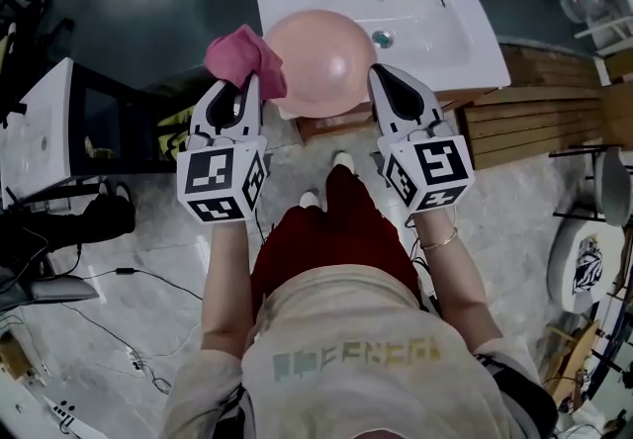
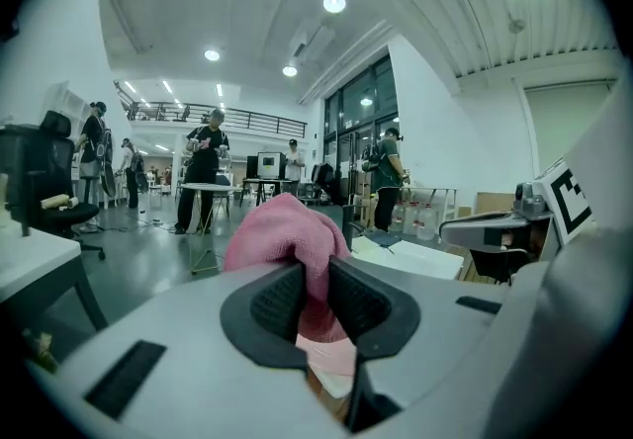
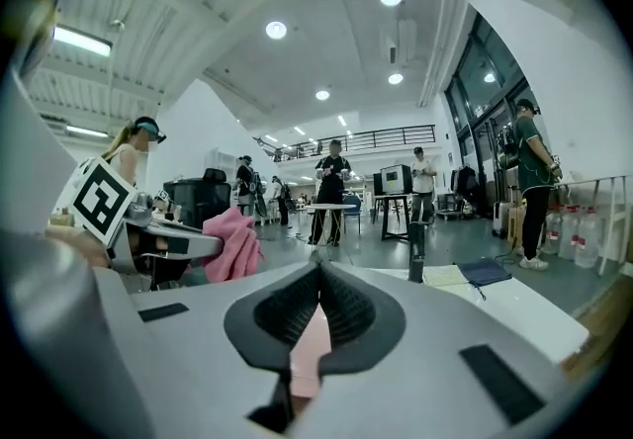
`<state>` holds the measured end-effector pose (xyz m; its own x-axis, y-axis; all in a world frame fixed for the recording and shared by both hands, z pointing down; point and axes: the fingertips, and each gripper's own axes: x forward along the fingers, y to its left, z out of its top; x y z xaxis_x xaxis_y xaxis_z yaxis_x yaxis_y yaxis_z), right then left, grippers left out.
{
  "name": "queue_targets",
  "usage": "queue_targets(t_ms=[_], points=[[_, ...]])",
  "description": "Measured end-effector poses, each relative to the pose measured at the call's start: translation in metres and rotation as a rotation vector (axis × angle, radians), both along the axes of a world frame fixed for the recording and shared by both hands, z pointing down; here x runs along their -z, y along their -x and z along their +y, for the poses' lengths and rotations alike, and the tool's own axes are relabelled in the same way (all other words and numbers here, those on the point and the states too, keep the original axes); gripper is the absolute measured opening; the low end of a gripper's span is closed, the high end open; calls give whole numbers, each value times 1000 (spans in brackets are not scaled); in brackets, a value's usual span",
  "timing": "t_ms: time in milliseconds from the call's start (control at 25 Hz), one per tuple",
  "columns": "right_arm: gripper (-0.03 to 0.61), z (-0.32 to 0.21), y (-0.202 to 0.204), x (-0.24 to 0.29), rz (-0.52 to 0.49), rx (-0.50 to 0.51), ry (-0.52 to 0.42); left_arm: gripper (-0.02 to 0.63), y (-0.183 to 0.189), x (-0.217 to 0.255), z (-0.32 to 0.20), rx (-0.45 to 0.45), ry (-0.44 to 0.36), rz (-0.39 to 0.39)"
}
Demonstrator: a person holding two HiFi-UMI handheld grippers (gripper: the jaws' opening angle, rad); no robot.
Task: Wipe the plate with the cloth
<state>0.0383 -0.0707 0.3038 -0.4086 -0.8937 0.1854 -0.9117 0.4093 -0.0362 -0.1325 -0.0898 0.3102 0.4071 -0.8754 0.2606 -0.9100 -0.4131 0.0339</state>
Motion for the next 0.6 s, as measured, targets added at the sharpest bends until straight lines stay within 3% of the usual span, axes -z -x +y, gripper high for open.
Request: queue_targets(t_ms=[600], points=[[37,55,17,21,-20,-29,-41,67,17,14,52,-25,-36,9]])
